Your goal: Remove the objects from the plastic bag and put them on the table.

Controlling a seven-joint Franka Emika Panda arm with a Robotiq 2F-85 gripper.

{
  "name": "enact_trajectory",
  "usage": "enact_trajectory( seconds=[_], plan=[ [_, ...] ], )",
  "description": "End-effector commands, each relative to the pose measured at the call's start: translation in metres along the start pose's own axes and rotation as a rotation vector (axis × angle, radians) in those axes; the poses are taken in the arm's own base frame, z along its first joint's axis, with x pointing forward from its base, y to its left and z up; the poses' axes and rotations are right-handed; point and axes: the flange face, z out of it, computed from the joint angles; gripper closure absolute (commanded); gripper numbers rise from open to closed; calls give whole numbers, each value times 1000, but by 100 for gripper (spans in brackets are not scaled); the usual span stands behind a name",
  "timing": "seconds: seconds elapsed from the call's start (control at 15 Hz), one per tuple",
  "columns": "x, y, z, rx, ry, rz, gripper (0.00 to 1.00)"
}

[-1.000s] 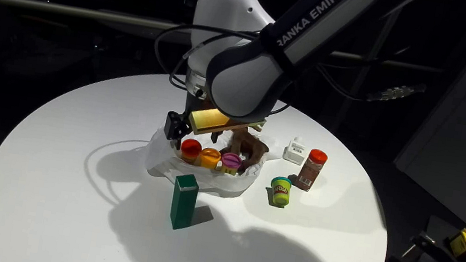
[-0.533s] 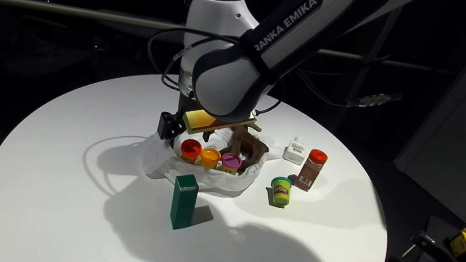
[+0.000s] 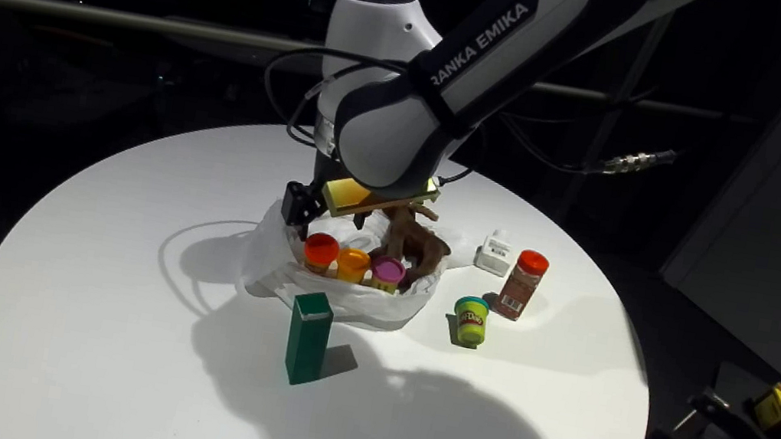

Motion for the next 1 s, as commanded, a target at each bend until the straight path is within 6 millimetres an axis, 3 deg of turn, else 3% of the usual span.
enact_trajectory(
  seconds=[0.0,0.4,0.93],
  plan=[
    [-1,2,-12,22,-4,-7,0],
    [-10,-12,-7,52,-38,-25,0],
    [-15,-9,2,45,-70,-45,0]
  ],
)
